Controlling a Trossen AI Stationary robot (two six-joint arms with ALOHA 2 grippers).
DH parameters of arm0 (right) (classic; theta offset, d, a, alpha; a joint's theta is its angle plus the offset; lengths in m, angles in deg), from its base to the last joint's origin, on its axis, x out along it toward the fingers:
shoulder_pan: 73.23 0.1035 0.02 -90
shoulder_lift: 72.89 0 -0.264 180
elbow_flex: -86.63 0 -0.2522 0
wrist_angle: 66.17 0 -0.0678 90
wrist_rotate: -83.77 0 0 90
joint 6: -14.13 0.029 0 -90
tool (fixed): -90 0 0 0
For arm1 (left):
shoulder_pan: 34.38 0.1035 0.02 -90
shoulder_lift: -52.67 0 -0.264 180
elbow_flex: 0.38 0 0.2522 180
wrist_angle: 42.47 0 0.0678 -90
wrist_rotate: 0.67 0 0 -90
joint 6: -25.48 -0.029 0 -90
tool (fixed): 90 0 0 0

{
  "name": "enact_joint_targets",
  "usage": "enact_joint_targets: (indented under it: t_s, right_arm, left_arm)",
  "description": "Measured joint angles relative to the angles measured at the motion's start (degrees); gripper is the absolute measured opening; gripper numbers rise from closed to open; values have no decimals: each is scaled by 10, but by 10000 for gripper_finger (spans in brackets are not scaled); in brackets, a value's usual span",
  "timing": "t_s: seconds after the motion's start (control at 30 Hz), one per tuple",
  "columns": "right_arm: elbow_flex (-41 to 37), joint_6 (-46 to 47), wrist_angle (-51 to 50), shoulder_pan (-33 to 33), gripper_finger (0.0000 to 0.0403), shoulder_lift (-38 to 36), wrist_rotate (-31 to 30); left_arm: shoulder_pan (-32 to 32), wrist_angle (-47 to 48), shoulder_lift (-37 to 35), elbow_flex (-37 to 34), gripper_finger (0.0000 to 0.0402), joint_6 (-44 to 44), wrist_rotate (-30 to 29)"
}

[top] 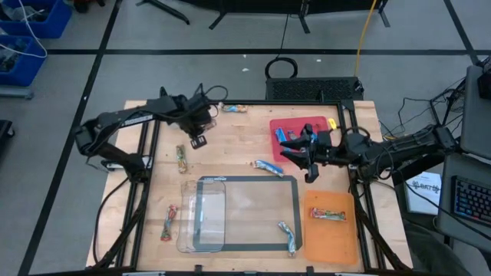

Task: Pick and place Granola Bars by type
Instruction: Put the top red granola bar into the orange bin

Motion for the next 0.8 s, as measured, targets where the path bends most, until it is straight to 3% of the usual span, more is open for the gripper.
enact_joint_targets:
  t_s: [0.37, 0.67, 0.8]
  right_arm:
    - [0, 11, 46, -16, 240, 25, 0]
    - [56, -54, 30, -50, 249, 45, 1]
    - [107, -81, -7, -77, 249, 62, 36]
  left_arm:
    - [-85, -83, -56, 31, 9, 54, 18]
    - [-135, -166, -57, 129, 9, 55, 18]
    - [-146, -204, -55, 154, 9, 52, 38]
